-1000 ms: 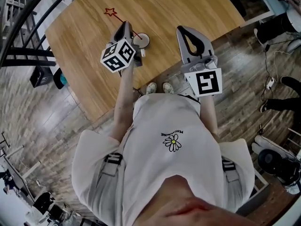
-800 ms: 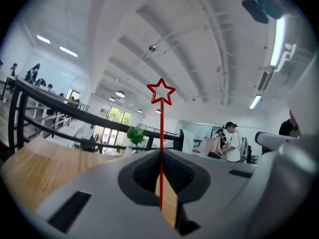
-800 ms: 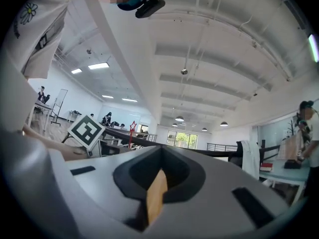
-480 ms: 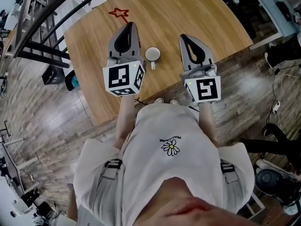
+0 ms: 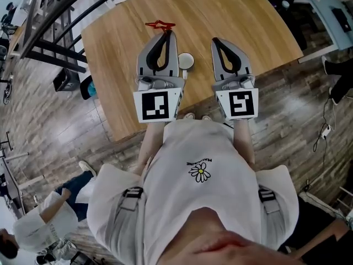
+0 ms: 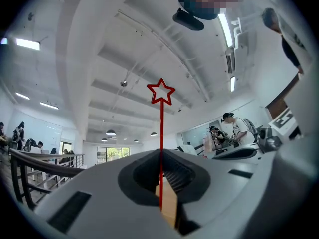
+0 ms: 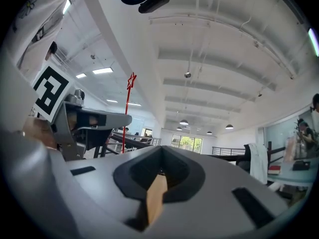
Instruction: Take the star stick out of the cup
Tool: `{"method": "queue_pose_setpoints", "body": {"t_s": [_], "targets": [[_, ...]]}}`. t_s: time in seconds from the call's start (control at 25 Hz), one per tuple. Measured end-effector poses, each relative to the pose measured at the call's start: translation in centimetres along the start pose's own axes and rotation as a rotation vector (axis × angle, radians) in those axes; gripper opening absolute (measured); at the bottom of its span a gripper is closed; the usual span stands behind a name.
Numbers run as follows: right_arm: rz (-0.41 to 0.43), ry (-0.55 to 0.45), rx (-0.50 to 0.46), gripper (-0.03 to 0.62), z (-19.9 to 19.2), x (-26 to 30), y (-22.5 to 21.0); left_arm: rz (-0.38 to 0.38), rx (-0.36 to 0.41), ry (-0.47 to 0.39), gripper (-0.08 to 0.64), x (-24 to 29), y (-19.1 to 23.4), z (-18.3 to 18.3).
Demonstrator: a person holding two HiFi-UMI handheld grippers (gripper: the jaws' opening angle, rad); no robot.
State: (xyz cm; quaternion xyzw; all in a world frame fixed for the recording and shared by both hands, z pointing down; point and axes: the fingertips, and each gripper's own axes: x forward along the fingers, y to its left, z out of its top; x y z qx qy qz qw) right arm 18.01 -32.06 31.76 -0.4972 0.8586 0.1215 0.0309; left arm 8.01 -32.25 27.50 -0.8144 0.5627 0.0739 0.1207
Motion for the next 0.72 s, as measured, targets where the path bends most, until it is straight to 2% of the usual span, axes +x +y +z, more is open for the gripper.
{"method": "queue_pose_setpoints", "body": {"t_s": [0.16,0.48,0.72], "targets": [[-0.005,0.0,-0.004,0.008,0.2,0.1,-0.1,0.001,0.003,-0.025,0.021,-0.2,0.3,0.7],[-0.011,-0.013,-0.008,0.008,0.7,0.1,-0.4,0.006,0.008,0.006,0.021,-0.2,0.8,-0.2],[-0.012,-0.008,-0.008,0.008,0.7,0.5,-0.3,-0.001,0.003,-0.004,0.021,0.0,1.4,0.0]]}}
